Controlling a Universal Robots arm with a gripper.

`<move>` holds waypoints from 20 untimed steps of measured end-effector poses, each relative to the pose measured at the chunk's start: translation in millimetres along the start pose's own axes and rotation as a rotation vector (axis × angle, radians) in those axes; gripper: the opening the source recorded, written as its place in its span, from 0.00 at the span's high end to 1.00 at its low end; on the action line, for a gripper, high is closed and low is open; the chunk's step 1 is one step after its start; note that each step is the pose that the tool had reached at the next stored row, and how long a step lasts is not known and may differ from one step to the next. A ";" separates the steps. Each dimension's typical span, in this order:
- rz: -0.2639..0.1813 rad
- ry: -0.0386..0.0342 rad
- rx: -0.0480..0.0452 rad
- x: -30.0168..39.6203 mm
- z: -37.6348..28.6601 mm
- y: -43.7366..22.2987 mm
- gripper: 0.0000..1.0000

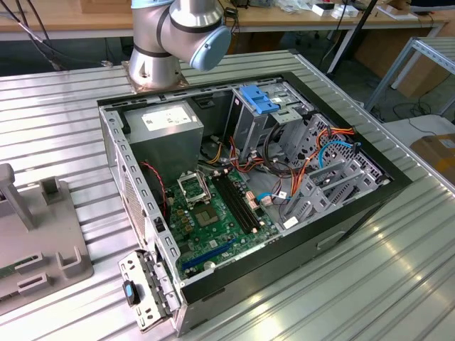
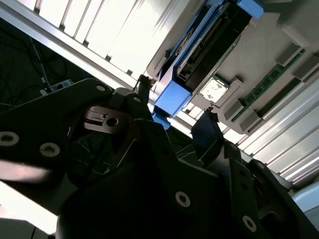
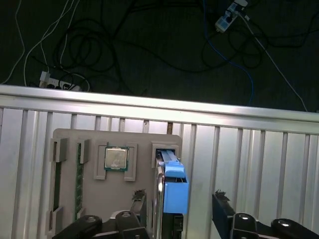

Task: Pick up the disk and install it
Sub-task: 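Pick up the disk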

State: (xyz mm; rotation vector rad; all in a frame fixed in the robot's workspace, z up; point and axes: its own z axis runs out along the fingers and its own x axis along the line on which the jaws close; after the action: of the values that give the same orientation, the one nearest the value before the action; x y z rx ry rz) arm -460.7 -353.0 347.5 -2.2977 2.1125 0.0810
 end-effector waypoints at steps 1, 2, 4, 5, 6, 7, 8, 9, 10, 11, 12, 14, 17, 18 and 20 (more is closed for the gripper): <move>0.000 0.0000 0.0000 0.0 0.0 0.0 0.35; 0.000 0.0000 0.0000 0.0 0.0 0.0 0.35; 0.000 0.0000 0.0000 0.0 0.1 0.0 0.28; 0.000 0.0000 0.0000 0.0 0.3 0.0 0.28; 0.000 -0.0004 0.0006 0.0 1.4 0.0 0.28; 0.000 -0.0003 0.0002 0.1 2.3 0.0 0.28; 0.000 -0.0003 0.0001 0.3 6.0 -0.1 0.28; 0.000 -0.0003 0.0002 0.4 8.3 -0.2 0.28; 0.000 -0.0002 0.0001 0.4 8.4 -0.2 0.28; 0.000 -0.0002 -0.0001 0.4 8.4 -0.2 0.28; 0.000 -0.0001 -0.0001 0.5 8.4 -0.2 0.28; 0.000 -0.0003 0.0001 0.5 8.6 -0.2 0.28; 0.000 -0.0003 0.0001 0.6 11.6 -0.2 0.28; 0.000 -0.0003 0.0001 0.8 15.1 -0.3 0.28; 0.000 -0.0003 0.0001 0.9 18.0 -0.4 0.28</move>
State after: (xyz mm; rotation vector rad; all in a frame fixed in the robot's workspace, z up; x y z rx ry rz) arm -460.7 -353.0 329.4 -2.2976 2.1123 0.0812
